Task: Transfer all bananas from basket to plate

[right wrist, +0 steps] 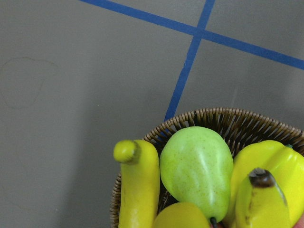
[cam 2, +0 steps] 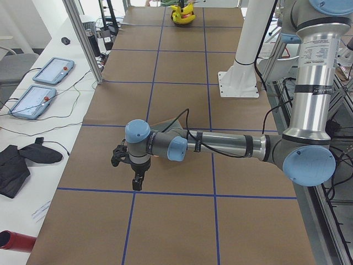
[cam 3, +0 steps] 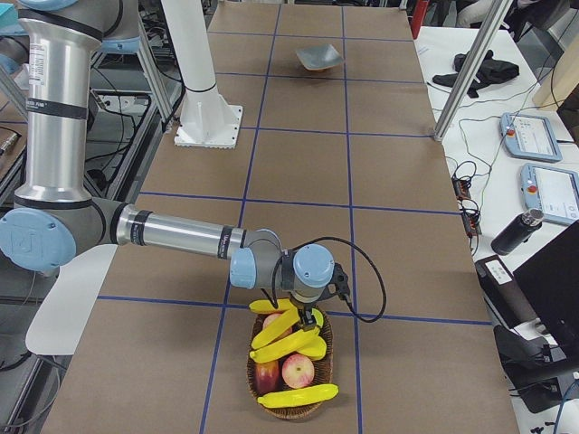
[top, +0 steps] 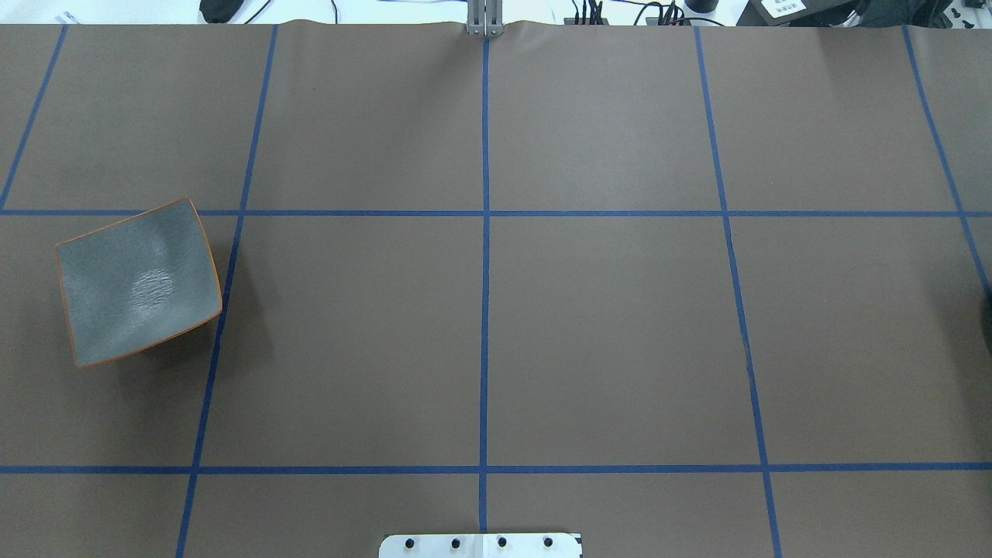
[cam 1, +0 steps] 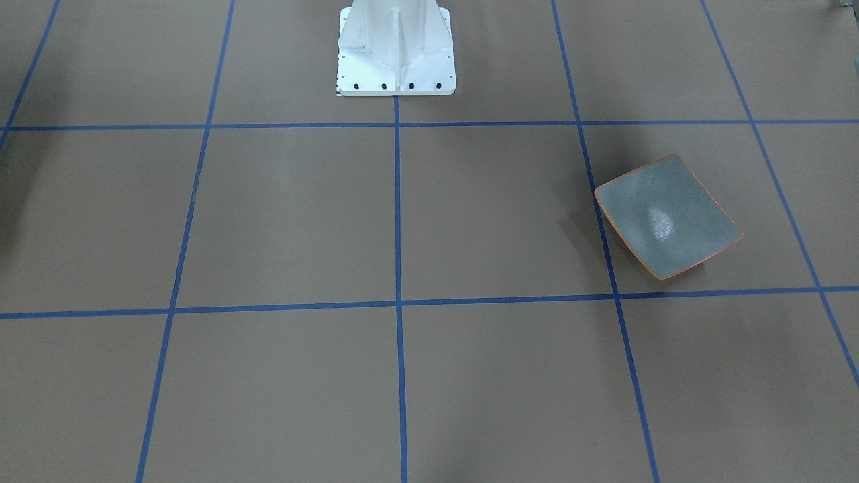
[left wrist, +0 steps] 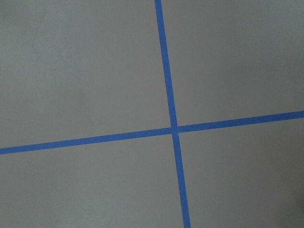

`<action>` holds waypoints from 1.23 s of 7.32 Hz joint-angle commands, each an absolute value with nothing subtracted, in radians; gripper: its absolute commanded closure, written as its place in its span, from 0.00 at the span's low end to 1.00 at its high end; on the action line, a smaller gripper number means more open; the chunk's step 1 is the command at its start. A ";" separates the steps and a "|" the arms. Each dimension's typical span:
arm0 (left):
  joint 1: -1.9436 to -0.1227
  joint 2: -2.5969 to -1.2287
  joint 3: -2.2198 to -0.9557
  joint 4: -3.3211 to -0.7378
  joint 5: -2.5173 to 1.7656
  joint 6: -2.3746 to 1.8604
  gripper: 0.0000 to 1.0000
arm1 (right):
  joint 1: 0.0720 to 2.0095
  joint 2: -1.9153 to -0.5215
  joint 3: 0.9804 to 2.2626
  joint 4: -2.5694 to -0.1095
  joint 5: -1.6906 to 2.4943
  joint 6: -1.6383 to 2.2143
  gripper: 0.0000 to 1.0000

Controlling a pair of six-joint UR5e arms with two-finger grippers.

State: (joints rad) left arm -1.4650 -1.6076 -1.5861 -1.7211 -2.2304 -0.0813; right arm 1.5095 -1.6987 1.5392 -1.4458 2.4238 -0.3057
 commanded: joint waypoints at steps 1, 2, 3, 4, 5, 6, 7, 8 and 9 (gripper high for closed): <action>-1.465 -1.608 -1.586 -1.721 -2.230 -0.081 0.00 | 1.506 -1.697 1.523 -1.445 2.424 -0.318 0.07; -1.465 -1.608 -1.586 -1.721 -2.230 -0.081 0.00 | 1.505 -1.697 1.523 -1.445 2.425 -0.318 0.08; -1.465 -1.608 -1.586 -1.721 -2.230 -0.081 0.00 | 1.502 -1.695 1.523 -1.445 2.424 -0.316 0.09; -1.465 -1.608 -1.588 -1.721 -2.230 -0.083 0.00 | 1.500 -1.681 1.519 -1.447 2.424 -0.316 0.10; -1.465 -1.608 -1.588 -1.721 -2.230 -0.083 0.00 | 1.500 -1.677 1.511 -1.447 2.424 -0.316 0.13; -1.465 -1.608 -1.588 -1.721 -2.230 -0.083 0.00 | 1.500 -1.675 1.506 -1.447 2.424 -0.316 0.15; -1.465 -1.608 -1.588 -1.721 -2.230 -0.083 0.00 | 1.499 -1.677 1.505 -1.447 2.424 -0.316 0.15; -1.465 -1.608 -1.588 -1.721 -2.230 -0.083 0.00 | 1.499 -1.677 1.505 -1.447 2.422 -0.316 0.15; -1.465 -1.609 -1.588 -1.721 -2.230 -0.083 0.00 | 1.499 -1.678 1.493 -1.445 2.424 -0.316 0.15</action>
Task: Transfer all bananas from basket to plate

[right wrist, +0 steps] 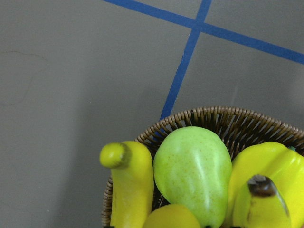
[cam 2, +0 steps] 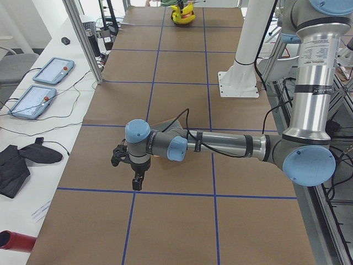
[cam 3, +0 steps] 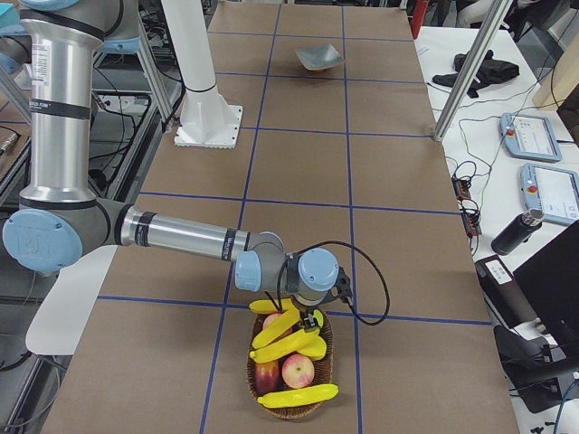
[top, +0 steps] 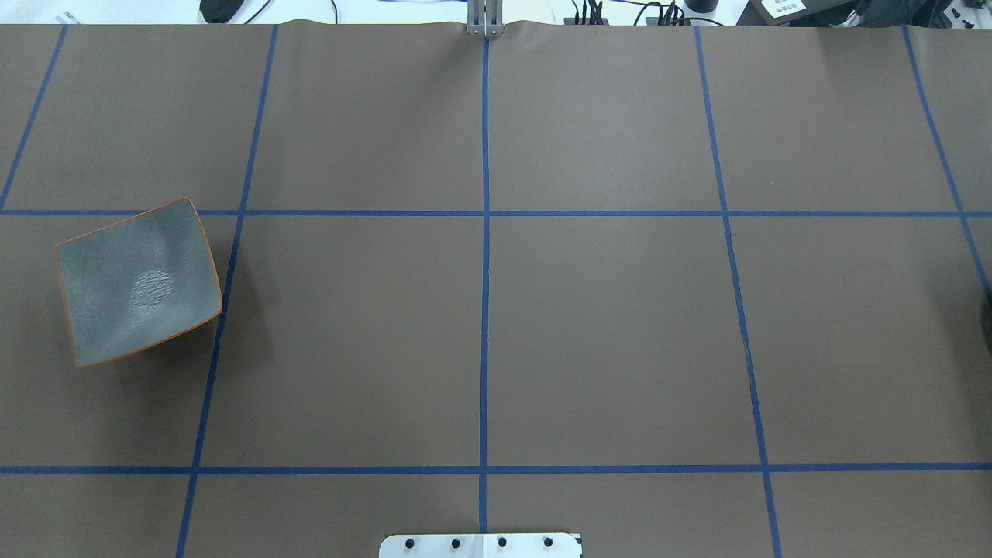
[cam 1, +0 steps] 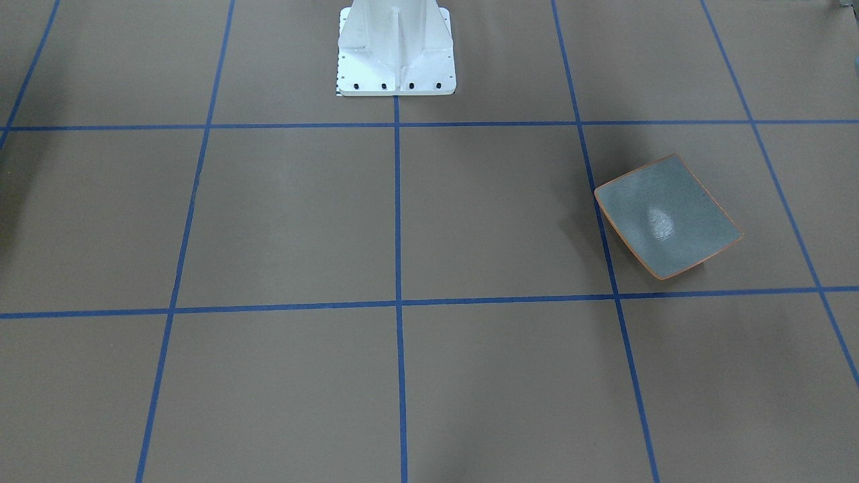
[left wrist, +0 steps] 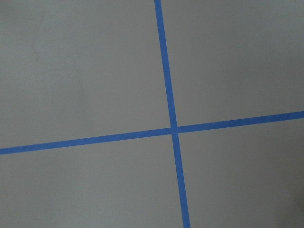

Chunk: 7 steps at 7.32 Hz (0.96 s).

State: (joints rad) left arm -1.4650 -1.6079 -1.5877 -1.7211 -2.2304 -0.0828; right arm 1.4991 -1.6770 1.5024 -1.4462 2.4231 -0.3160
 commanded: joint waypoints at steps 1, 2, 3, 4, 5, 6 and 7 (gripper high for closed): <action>-1.463 -1.609 -1.589 -1.721 -2.230 -0.083 0.00 | 1.497 -1.677 1.479 -1.443 2.424 -0.316 0.15; -1.463 -1.609 -1.589 -1.721 -2.230 -0.083 0.00 | 1.496 -1.677 1.476 -1.443 2.425 -0.316 0.15; -1.465 -1.609 -1.589 -1.721 -2.230 -0.081 0.00 | 1.494 -1.677 1.476 -1.443 2.425 -0.316 0.15; -1.463 -1.609 -1.591 -1.721 -2.230 -0.081 0.00 | 1.494 -1.677 1.476 -1.443 2.425 -0.316 0.15; -1.463 -1.608 -1.589 -1.721 -2.230 -0.081 0.00 | 1.494 -1.675 1.477 -1.445 2.425 -0.313 0.20; -1.465 -1.609 -1.589 -1.721 -2.230 -0.081 0.00 | 1.490 -1.675 1.476 -1.445 2.427 -0.313 0.24; -1.465 -1.609 -1.589 -1.721 -2.230 -0.081 0.00 | 1.491 -1.675 1.477 -1.445 2.430 -0.310 0.30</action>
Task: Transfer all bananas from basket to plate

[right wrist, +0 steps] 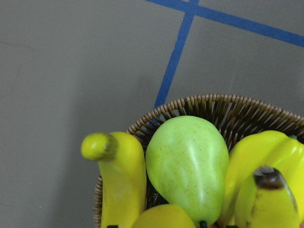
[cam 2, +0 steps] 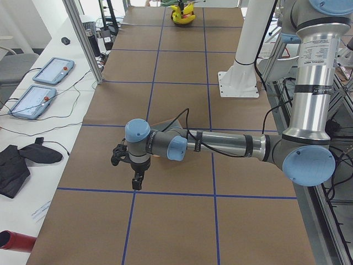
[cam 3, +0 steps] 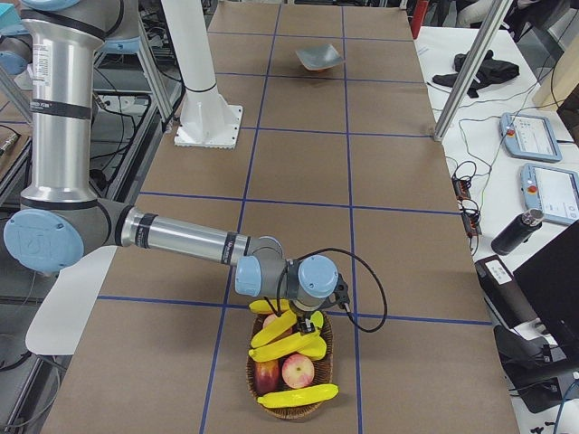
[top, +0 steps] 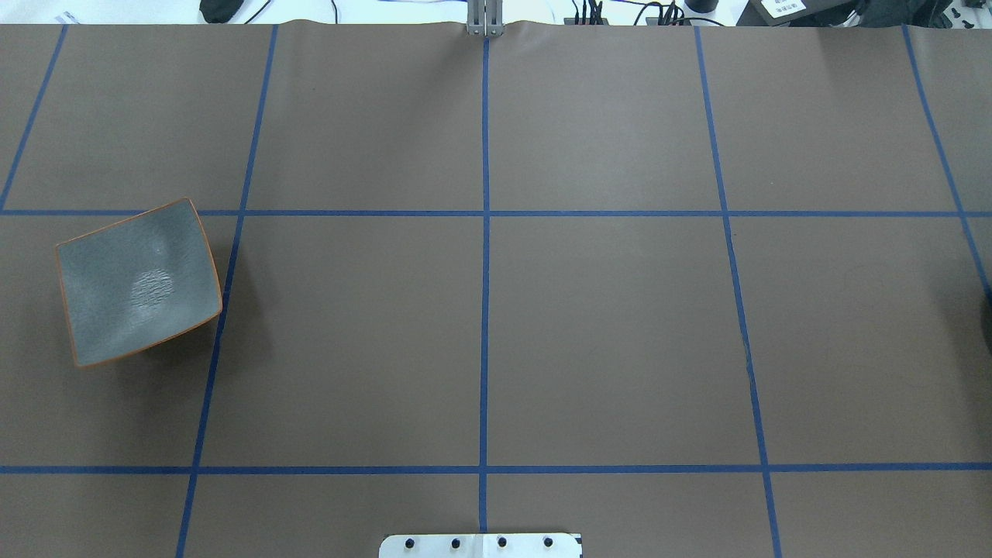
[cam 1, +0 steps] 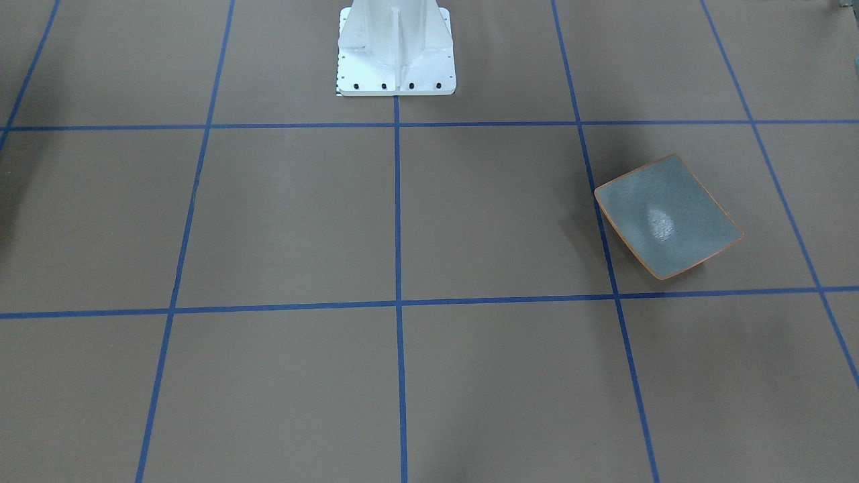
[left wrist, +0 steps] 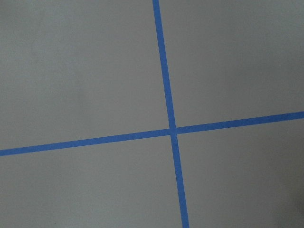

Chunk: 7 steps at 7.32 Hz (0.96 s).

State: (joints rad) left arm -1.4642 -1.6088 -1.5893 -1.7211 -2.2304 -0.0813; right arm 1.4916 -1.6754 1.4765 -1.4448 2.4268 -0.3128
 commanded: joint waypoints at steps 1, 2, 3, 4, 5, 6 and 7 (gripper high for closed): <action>-1.465 -1.608 -1.591 -1.721 -2.230 -0.081 0.00 | 1.490 -1.663 1.477 -1.445 2.430 -0.307 0.41; -1.465 -1.608 -1.592 -1.721 -2.232 -0.081 0.00 | 1.491 -1.655 1.476 -1.447 2.433 -0.307 0.49; -1.463 -1.609 -1.595 -1.721 -2.232 -0.083 0.00 | 1.491 -1.652 1.477 -1.447 2.433 -0.307 0.57; -1.463 -1.609 -1.597 -1.721 -2.232 -0.084 0.00 | 1.491 -1.651 1.476 -1.447 2.433 -0.307 0.64; -1.465 -1.609 -1.597 -1.721 -2.233 -0.084 0.00 | 1.490 -1.643 1.476 -1.447 2.434 -0.308 0.74; -1.463 -1.609 -1.598 -1.720 -2.232 -0.084 0.00 | 1.491 -1.641 1.476 -1.447 2.436 -0.308 0.88; -1.463 -1.609 -1.598 -1.721 -2.232 -0.086 0.00 | 1.491 -1.638 1.483 -1.447 2.433 -0.308 1.00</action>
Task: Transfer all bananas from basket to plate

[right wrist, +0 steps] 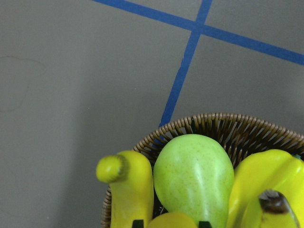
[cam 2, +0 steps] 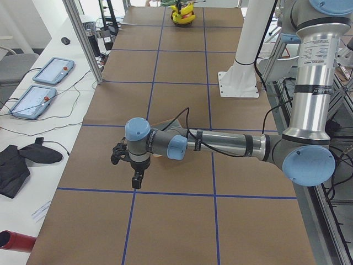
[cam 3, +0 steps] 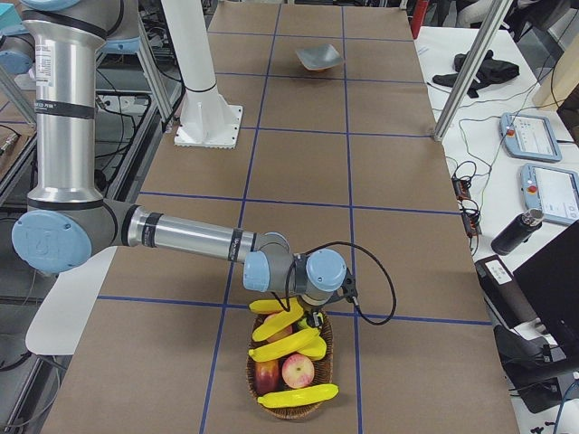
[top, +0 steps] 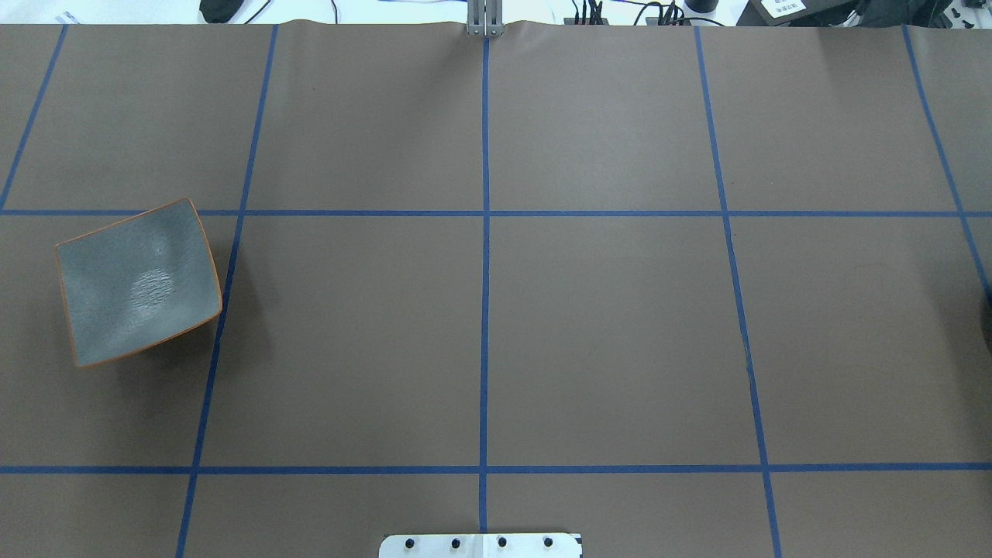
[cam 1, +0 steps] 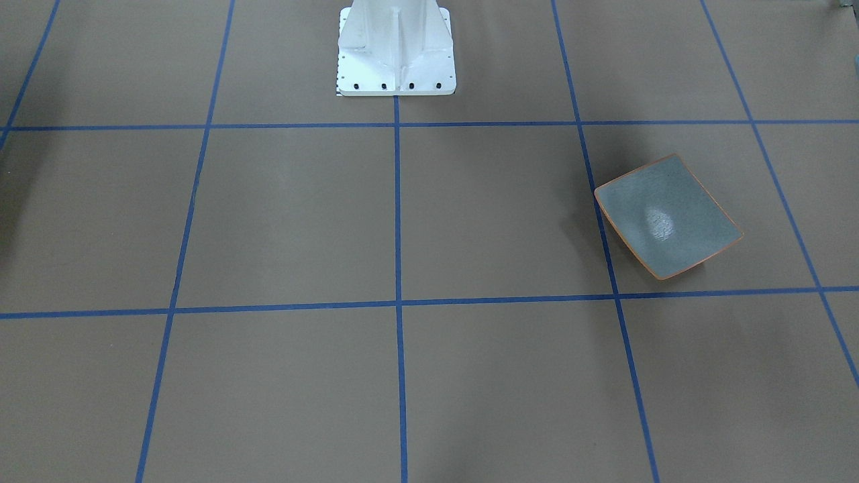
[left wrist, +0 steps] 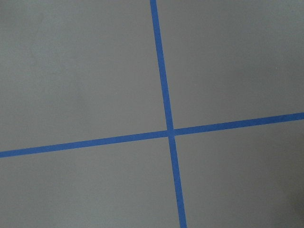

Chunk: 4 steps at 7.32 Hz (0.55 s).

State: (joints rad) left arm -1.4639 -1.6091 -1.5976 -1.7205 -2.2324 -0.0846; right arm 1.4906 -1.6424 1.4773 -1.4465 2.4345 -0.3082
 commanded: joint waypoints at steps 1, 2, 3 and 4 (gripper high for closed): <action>-1.465 -1.609 -1.598 -1.720 -2.233 -0.086 0.00 | 1.493 -1.629 1.491 -1.450 2.433 -0.314 1.00; -1.465 -1.609 -1.598 -1.720 -2.233 -0.086 0.00 | 1.508 -1.629 1.494 -1.453 2.431 -0.316 1.00; -1.465 -1.609 -1.598 -1.720 -2.233 -0.086 0.00 | 1.525 -1.631 1.514 -1.457 2.433 -0.316 1.00; -1.463 -1.609 -1.598 -1.721 -2.233 -0.086 0.00 | 1.537 -1.640 1.546 -1.485 2.436 -0.316 1.00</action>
State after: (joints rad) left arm -1.4647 -1.6092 -1.5984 -1.7199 -2.2334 -0.0859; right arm 1.5193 -1.6326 1.5128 -1.4608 2.4332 -0.3155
